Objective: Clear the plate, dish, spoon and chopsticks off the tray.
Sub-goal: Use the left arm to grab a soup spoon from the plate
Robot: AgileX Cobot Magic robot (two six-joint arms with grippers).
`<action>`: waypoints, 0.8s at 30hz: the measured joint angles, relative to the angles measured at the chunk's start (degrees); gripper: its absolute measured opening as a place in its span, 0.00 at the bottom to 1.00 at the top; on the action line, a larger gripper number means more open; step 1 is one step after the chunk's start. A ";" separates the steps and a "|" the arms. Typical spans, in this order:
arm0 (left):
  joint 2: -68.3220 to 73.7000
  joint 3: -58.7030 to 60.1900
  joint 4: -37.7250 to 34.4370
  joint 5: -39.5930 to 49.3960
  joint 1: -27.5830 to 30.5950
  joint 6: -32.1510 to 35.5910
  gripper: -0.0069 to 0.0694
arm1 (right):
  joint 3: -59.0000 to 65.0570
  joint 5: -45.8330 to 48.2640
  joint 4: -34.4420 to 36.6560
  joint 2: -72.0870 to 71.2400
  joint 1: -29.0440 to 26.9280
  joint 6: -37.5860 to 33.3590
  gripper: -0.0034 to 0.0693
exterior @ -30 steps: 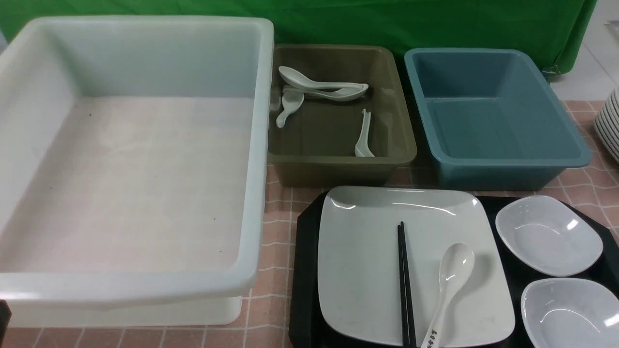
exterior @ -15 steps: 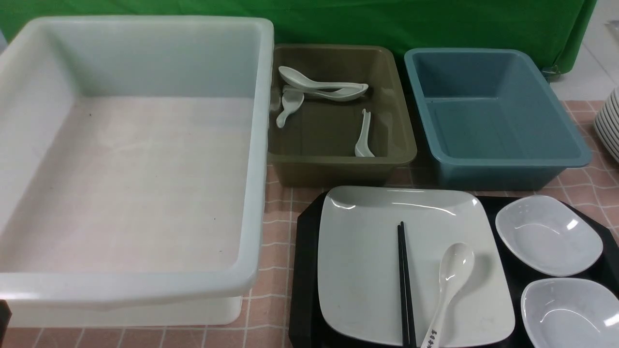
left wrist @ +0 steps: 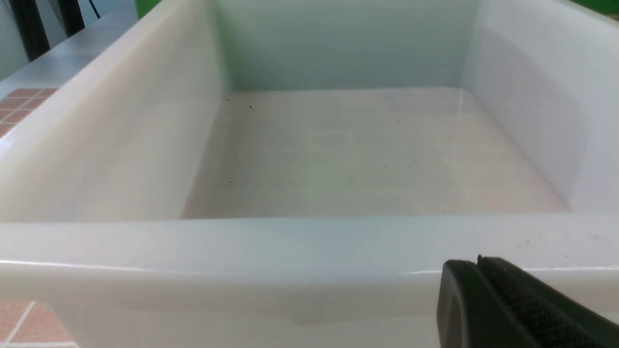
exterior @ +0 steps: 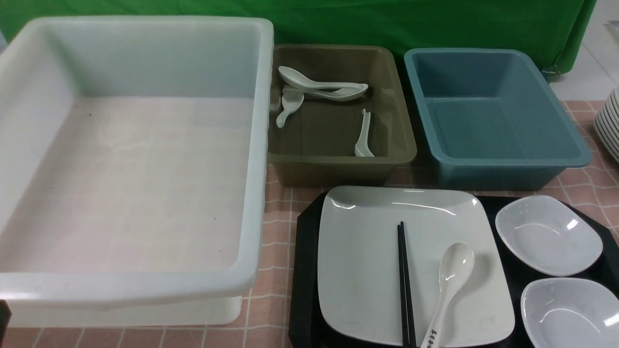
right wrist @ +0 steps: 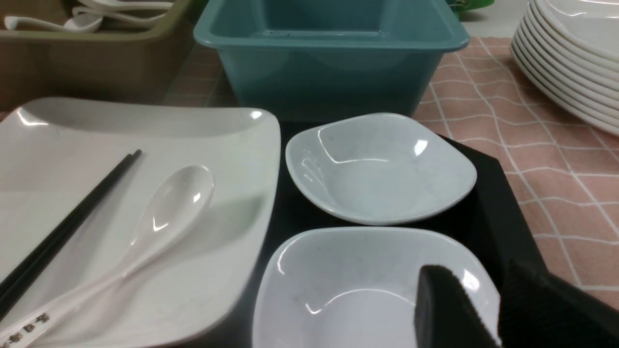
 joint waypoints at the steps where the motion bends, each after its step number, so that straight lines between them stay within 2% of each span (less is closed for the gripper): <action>1: 0.00 0.00 0.00 0.00 0.00 0.00 0.10 | 0.00 0.00 0.00 0.00 0.00 0.00 0.39; 5: 0.00 0.00 0.05 -0.92 0.00 -0.44 0.10 | 0.00 0.00 0.00 0.00 0.00 0.00 0.39; 6: 0.00 0.00 -3.21 -1.93 0.00 -2.71 0.10 | 0.00 0.00 0.00 0.00 0.00 0.00 0.39; 8: 0.00 0.00 -11.10 -3.27 0.00 -7.62 0.10 | 0.00 0.00 0.00 0.00 0.00 0.00 0.39; 12: 0.00 0.00 -40.46 -3.94 0.00 -24.03 0.10 | 0.00 0.00 0.00 0.00 0.00 0.00 0.39; 13: 0.00 0.00 -43.70 -4.20 0.00 -25.26 0.10 | 0.00 0.00 0.00 0.00 0.00 0.00 0.39; 19: 0.00 0.00 -43.87 -5.68 0.00 -26.98 0.10 | 0.00 -0.27 0.00 0.00 0.00 0.00 0.39; 24: 0.00 -0.78 -44.82 -4.64 0.00 -25.64 0.10 | 0.10 -1.27 0.00 0.00 0.00 -0.05 0.39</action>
